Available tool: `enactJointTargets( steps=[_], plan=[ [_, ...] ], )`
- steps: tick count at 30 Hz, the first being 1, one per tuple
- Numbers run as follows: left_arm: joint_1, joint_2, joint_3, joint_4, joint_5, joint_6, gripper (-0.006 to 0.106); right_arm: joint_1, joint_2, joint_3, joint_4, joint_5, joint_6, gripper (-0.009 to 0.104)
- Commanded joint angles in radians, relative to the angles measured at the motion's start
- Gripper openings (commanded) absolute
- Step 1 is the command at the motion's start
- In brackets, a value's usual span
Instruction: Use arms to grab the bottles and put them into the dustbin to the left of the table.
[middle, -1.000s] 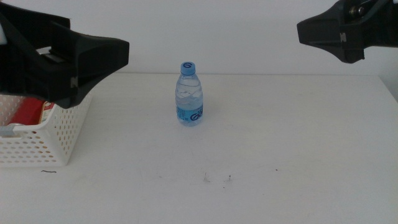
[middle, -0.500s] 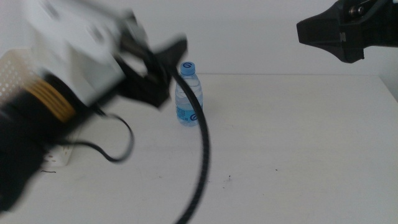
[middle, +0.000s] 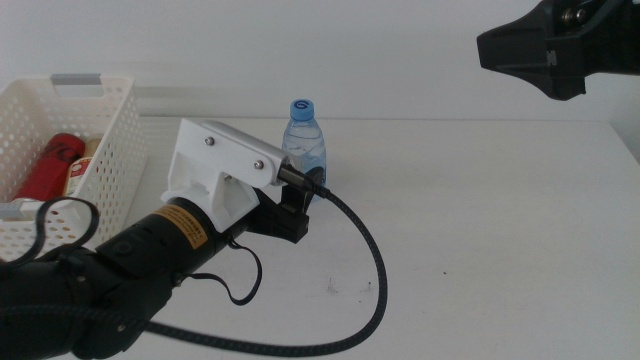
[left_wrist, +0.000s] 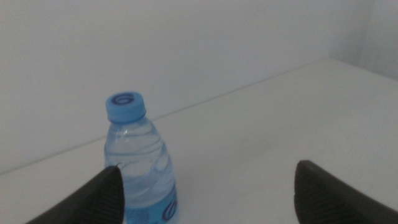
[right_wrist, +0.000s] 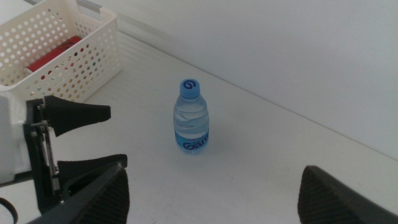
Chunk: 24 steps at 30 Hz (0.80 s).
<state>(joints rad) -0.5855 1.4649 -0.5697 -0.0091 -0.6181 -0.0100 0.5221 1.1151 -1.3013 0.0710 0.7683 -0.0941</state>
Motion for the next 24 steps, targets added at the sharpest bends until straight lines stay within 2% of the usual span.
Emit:
enactJointTargets(
  steps=[1, 8, 14, 19, 24],
  plan=[
    [0.008, 0.021, 0.001, -0.010, -0.022, 0.017, 0.094, 0.003, -0.003, -0.007, -0.004, -0.009, -0.007, 0.079],
    [0.047, 0.156, 0.001, -0.043, -0.117, -0.001, 0.094, 0.003, -0.003, -0.007, 0.006, -0.009, -0.007, 0.079],
    [0.089, 0.392, -0.026, -0.022, -0.476, -0.051, 0.094, 0.003, -0.003, -0.007, 0.008, -0.009, -0.007, 0.079],
    [0.119, 0.524, -0.132, 0.062, -0.483, -0.073, 0.094, 0.003, -0.003, -0.007, 0.008, -0.009, -0.007, 0.079],
    [0.126, 0.611, -0.259, 0.064, -0.409, -0.073, 0.094, 0.003, -0.003, -0.007, 0.008, -0.009, -0.007, 0.079]
  ],
)
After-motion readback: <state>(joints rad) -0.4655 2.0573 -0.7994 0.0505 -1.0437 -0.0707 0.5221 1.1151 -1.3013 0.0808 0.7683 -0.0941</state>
